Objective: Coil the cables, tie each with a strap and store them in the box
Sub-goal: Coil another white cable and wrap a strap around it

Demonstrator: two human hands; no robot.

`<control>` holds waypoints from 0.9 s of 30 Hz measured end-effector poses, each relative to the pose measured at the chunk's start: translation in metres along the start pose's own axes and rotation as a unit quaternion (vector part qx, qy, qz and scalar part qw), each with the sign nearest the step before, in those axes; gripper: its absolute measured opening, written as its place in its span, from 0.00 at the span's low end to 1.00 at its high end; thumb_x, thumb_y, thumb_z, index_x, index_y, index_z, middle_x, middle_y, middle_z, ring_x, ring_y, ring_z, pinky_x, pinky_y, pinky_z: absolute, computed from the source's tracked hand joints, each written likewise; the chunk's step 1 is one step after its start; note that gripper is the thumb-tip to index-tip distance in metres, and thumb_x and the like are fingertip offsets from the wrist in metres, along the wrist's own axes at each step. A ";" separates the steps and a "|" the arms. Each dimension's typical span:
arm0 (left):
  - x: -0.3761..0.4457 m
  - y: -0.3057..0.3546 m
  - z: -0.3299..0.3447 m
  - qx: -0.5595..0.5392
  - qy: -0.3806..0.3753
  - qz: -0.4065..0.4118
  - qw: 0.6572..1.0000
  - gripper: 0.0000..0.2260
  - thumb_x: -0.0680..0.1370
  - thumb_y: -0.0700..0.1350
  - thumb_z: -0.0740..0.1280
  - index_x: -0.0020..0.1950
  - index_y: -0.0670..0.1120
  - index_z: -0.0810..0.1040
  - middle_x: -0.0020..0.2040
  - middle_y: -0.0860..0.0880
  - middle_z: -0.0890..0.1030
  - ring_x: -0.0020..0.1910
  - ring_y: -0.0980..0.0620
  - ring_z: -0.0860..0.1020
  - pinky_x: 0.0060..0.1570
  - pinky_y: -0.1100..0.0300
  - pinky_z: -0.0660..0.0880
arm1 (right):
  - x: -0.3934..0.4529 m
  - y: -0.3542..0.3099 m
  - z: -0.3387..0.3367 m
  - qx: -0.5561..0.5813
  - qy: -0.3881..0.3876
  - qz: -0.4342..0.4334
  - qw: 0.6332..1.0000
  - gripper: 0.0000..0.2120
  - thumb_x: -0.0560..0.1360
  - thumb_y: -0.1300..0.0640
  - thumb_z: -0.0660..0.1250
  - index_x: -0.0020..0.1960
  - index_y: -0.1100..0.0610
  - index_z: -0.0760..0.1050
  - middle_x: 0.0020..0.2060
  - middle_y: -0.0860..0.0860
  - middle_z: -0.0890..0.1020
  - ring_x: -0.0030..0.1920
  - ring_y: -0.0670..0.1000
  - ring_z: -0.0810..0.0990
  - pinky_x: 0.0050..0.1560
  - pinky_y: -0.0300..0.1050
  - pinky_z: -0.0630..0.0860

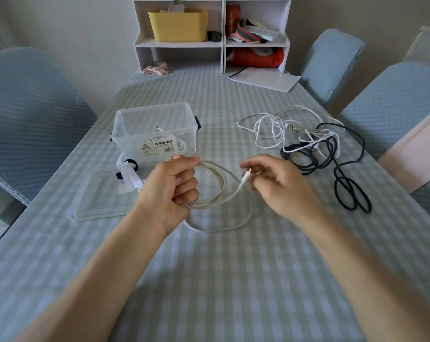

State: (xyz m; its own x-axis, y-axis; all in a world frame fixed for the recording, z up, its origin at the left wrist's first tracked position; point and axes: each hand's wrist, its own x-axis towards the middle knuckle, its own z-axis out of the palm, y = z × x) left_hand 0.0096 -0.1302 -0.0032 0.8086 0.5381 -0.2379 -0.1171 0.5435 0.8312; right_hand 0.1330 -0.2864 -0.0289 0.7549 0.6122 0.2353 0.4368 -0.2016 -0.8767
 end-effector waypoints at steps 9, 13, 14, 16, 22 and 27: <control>0.000 -0.002 0.001 -0.069 0.038 0.105 0.991 0.18 0.79 0.36 0.62 0.34 0.50 0.59 0.25 0.53 0.56 0.21 0.57 0.53 0.18 0.64 0.54 | -0.017 -0.016 0.018 -0.035 0.036 -0.166 0.985 0.11 0.78 0.54 0.64 0.43 0.59 0.81 0.29 0.46 0.79 0.28 0.46 0.76 0.29 0.35 0.68; -0.006 -0.011 0.010 -0.009 0.014 0.102 0.995 0.21 0.79 0.35 0.64 0.33 0.50 0.57 0.26 0.51 0.57 0.21 0.55 0.54 0.19 0.63 0.55 | -0.012 -0.014 0.031 -0.124 0.070 -0.205 0.968 0.13 0.81 0.52 0.63 0.40 0.56 0.75 0.29 0.41 0.70 0.28 0.49 0.71 0.30 0.38 0.67; -0.008 -0.013 0.012 -0.001 0.008 0.100 0.995 0.21 0.79 0.35 0.63 0.32 0.50 0.57 0.26 0.51 0.58 0.21 0.55 0.54 0.20 0.63 0.54 | -0.012 -0.011 0.031 -0.140 0.075 -0.208 0.965 0.13 0.81 0.52 0.62 0.40 0.56 0.74 0.29 0.43 0.69 0.28 0.49 0.70 0.30 0.42 0.68; -0.010 -0.013 0.014 0.014 -0.003 0.095 0.995 0.20 0.78 0.34 0.63 0.32 0.49 0.58 0.26 0.52 0.59 0.21 0.55 0.54 0.21 0.62 0.54 | -0.012 -0.007 0.031 -0.176 0.082 -0.216 0.957 0.12 0.81 0.50 0.60 0.45 0.55 0.77 0.34 0.45 0.72 0.31 0.48 0.72 0.31 0.49 0.73; -0.010 -0.009 0.012 0.024 -0.003 0.043 0.999 0.18 0.77 0.35 0.59 0.31 0.49 0.59 0.24 0.52 0.58 0.22 0.55 0.53 0.21 0.62 0.52 | -0.015 -0.001 0.032 -0.245 0.044 -0.247 0.936 0.19 0.81 0.50 0.58 0.64 0.57 0.79 0.64 0.53 0.76 0.59 0.54 0.78 0.54 0.49 0.79; -0.011 -0.005 0.011 -0.002 -0.022 0.013 1.000 0.18 0.76 0.35 0.58 0.30 0.49 0.58 0.24 0.52 0.56 0.22 0.55 0.52 0.20 0.63 0.52 | -0.016 -0.001 0.036 -0.184 0.036 -0.256 0.948 0.20 0.82 0.51 0.57 0.69 0.57 0.76 0.70 0.54 0.75 0.64 0.52 0.78 0.56 0.52 0.80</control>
State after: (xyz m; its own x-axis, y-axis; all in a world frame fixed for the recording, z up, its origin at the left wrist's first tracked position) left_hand 0.0076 -0.1458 0.0011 0.8303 0.5225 -0.1937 -0.1404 0.5326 0.8347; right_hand 0.1034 -0.2686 -0.0466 0.4238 0.6513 0.6295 0.8860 -0.1537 -0.4375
